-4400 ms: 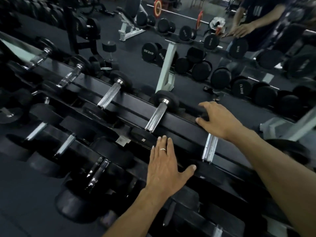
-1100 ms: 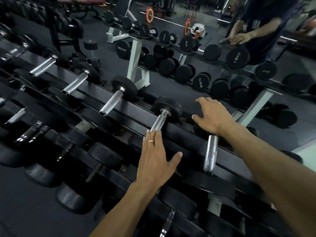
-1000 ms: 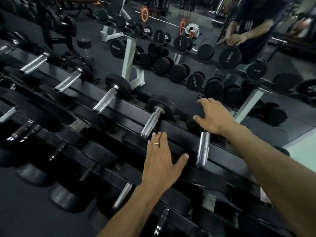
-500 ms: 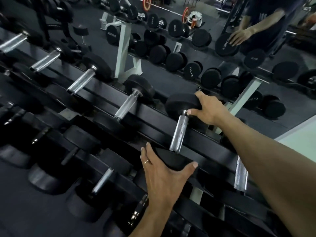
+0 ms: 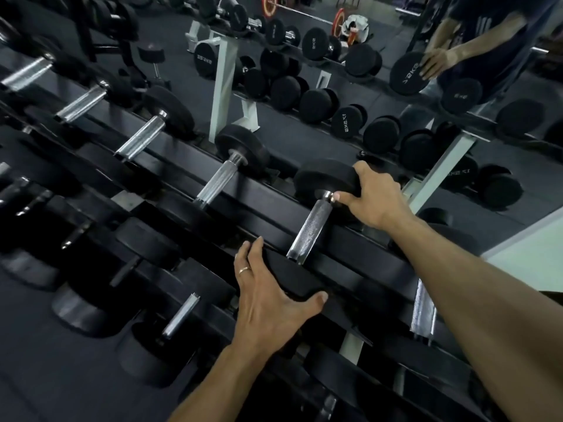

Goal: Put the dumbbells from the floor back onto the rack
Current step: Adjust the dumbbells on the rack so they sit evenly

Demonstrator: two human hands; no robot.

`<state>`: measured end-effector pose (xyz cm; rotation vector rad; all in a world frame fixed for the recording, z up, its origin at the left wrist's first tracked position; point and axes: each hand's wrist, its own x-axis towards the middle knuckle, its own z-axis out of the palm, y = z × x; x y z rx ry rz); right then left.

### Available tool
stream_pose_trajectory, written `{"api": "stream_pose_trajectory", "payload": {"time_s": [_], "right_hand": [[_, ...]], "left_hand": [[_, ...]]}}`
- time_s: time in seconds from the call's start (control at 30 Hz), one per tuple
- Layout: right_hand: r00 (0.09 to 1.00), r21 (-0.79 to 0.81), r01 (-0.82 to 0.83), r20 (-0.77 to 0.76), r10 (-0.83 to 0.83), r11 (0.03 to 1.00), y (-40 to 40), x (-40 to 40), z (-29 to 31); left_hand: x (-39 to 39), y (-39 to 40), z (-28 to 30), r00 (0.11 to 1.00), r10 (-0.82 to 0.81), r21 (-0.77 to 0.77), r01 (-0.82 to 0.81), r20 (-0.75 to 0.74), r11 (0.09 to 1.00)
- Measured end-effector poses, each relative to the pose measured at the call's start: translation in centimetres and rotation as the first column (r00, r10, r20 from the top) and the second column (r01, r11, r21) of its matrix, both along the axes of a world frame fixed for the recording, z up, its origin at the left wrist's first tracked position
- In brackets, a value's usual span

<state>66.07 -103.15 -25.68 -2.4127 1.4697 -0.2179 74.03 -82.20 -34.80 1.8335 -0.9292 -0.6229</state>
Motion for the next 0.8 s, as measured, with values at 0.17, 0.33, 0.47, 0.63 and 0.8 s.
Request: {"api": "stream_pose_trajectory", "payload": {"time_s": [0.17,0.33,0.47,0.63,0.8], "right_hand": [[1.000,0.026,0.004,0.016,-0.004,1.000,0.0,-0.3,-0.1],[1.000,0.051,-0.015,-0.010,0.015,0.999,-0.3,-0.4,0.0],[0.997,0.077,-0.043,-0.053,0.047,0.996,-0.3,-0.7,0.3],[0.983,0.027,-0.105,-0.149,0.108,0.994,0.5,-4.3,1.0],[0.958,-0.028,-0.164,-0.243,0.152,0.986,1.6,-9.1,2.9]], "left_hand": [[-0.1,0.1,-0.2,1.000,-0.007,-0.016,0.007,0.025,1.000],[-0.3,0.2,-0.2,0.999,0.016,0.002,-0.017,0.038,1.000],[-0.4,0.2,0.3,0.995,0.044,0.056,-0.049,0.085,0.997],[-2.1,0.9,1.7,0.972,0.063,0.057,-0.078,0.225,0.995],[-6.6,1.3,3.9,0.890,0.058,-0.094,-0.017,0.452,0.995]]}}
